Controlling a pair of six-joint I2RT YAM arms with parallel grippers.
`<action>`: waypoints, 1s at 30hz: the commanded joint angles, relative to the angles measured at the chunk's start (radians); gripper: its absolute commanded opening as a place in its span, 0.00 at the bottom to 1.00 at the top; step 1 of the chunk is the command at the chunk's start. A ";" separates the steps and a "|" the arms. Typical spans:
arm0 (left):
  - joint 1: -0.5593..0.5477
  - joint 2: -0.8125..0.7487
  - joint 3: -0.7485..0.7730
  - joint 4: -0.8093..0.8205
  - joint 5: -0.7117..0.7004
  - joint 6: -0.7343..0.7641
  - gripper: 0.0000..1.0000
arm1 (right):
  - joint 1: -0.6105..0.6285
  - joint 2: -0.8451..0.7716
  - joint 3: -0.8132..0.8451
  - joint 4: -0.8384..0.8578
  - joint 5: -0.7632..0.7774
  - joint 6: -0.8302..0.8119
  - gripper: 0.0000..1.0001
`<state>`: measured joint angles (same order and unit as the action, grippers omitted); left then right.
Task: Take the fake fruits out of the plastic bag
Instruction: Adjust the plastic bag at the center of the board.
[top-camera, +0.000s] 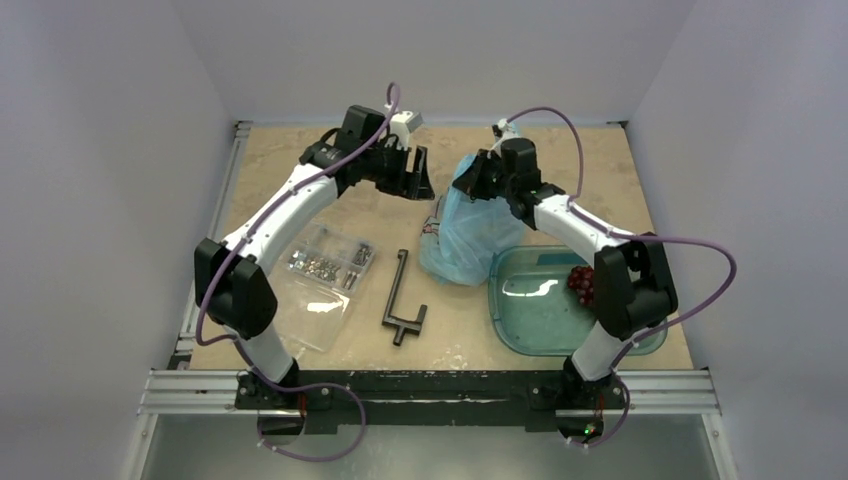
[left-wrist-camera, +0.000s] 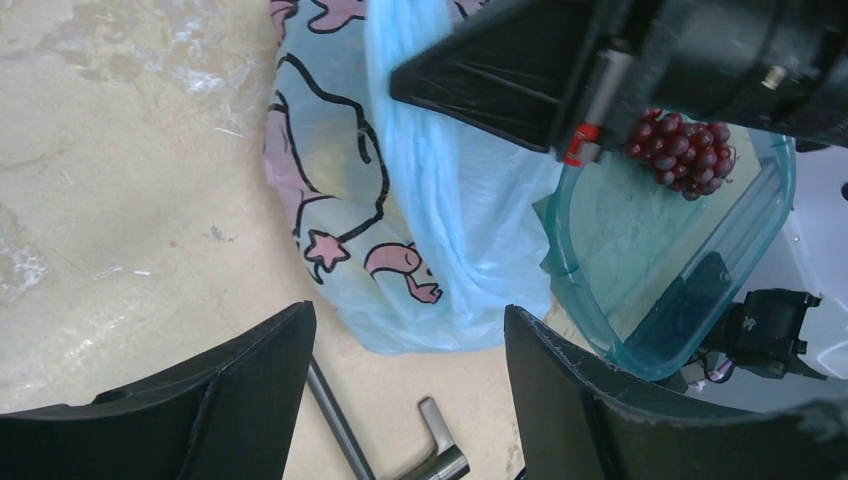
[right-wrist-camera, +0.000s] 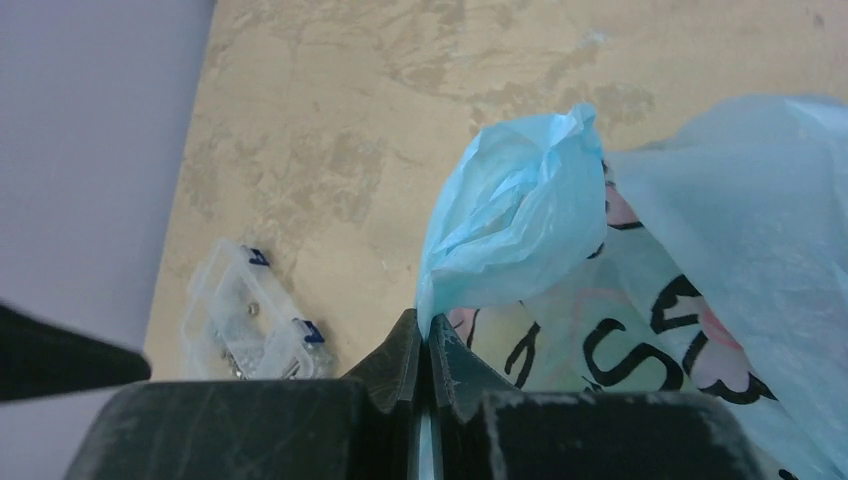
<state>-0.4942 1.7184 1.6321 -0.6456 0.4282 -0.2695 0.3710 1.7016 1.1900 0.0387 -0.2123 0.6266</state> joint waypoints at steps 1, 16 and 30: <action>0.041 -0.041 0.024 0.041 0.075 0.007 0.68 | 0.013 -0.147 -0.051 0.193 -0.139 -0.230 0.00; 0.229 0.037 -0.024 0.226 0.433 -0.203 0.68 | 0.321 -0.358 -0.232 -0.022 -0.050 -0.794 0.00; 0.074 0.217 -0.013 0.300 0.553 -0.238 0.70 | 0.528 -0.431 -0.366 -0.084 0.221 -0.756 0.23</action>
<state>-0.3534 1.9324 1.5890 -0.3599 0.9264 -0.5396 0.8845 1.3186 0.8669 -0.0441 -0.0395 -0.1593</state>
